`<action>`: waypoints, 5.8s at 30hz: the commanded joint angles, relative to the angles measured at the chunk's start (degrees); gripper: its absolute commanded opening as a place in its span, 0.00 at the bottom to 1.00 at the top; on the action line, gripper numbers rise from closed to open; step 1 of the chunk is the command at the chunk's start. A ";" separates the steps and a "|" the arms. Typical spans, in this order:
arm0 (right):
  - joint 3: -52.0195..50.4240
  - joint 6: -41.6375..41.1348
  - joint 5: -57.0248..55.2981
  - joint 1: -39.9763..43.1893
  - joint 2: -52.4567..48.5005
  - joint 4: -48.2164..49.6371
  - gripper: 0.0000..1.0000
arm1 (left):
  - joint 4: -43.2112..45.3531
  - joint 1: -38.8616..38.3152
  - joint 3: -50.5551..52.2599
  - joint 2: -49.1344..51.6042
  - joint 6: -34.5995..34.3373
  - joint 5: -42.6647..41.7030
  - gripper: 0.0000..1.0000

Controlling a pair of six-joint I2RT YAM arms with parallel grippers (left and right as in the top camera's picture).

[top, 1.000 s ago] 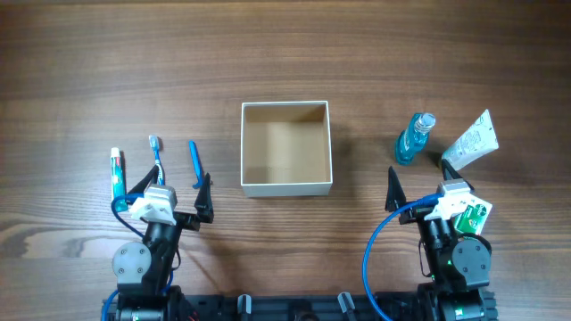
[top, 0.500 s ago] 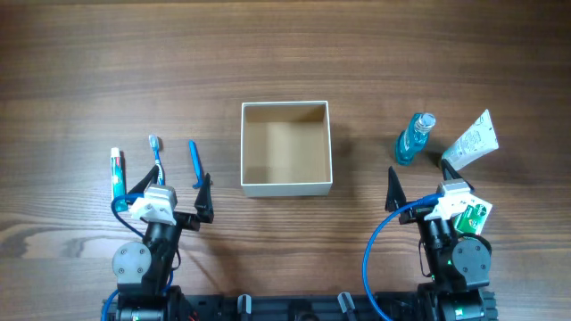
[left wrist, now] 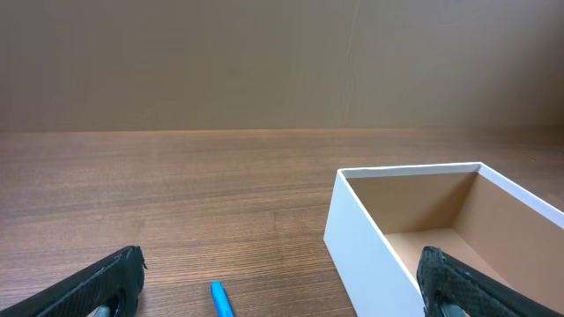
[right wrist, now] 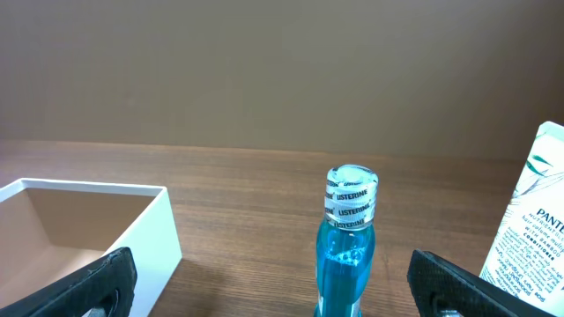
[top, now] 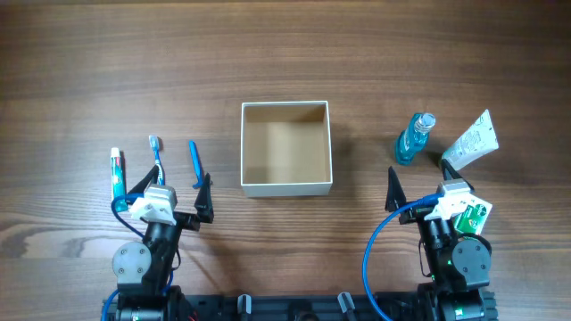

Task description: Pack container

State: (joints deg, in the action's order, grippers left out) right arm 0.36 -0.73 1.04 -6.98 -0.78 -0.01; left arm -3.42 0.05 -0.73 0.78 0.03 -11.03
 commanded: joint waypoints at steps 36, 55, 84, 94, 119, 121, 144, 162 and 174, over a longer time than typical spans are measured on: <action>1.14 -6.01 3.72 -0.07 0.35 -1.70 1.00 | 1.79 -0.26 -0.68 -0.37 -10.27 -1.33 1.00; 66.31 -13.68 2.86 1.51 -56.98 -53.37 1.00 | -51.58 -0.26 -60.67 52.74 -10.75 5.11 1.00; 71.52 -10.78 -1.03 7.76 -91.71 -50.38 0.62 | -54.69 -0.26 -63.10 60.74 -10.80 5.09 1.00; 71.52 -10.82 -1.03 7.76 -91.71 -50.77 0.33 | -54.69 -0.26 -63.10 60.74 -10.80 5.09 1.00; 96.19 -28.20 -6.05 -29.16 -86.36 -56.85 0.04 | -56.89 -0.26 -63.10 60.85 -15.52 15.67 1.00; 96.19 -29.38 -7.15 -31.58 -90.64 -54.23 0.04 | -57.31 -0.26 -63.10 60.89 -15.52 15.67 1.00; 96.17 -36.48 -9.27 -34.84 -111.23 -44.76 0.70 | -57.75 -0.26 -63.10 60.89 -15.52 15.65 1.00; 96.17 -32.33 -21.20 -25.33 -82.66 -60.57 1.00 | -57.94 -0.26 -63.10 60.89 -15.50 15.63 1.00; 88.02 -10.08 -11.50 17.53 -76.26 -72.17 1.00 | -58.01 -0.26 -63.10 60.89 -15.50 15.65 1.00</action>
State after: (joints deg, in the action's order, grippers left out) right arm 92.77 -18.59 -15.11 7.46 -77.01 -73.67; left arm -61.36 0.05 -62.63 61.52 -14.55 3.22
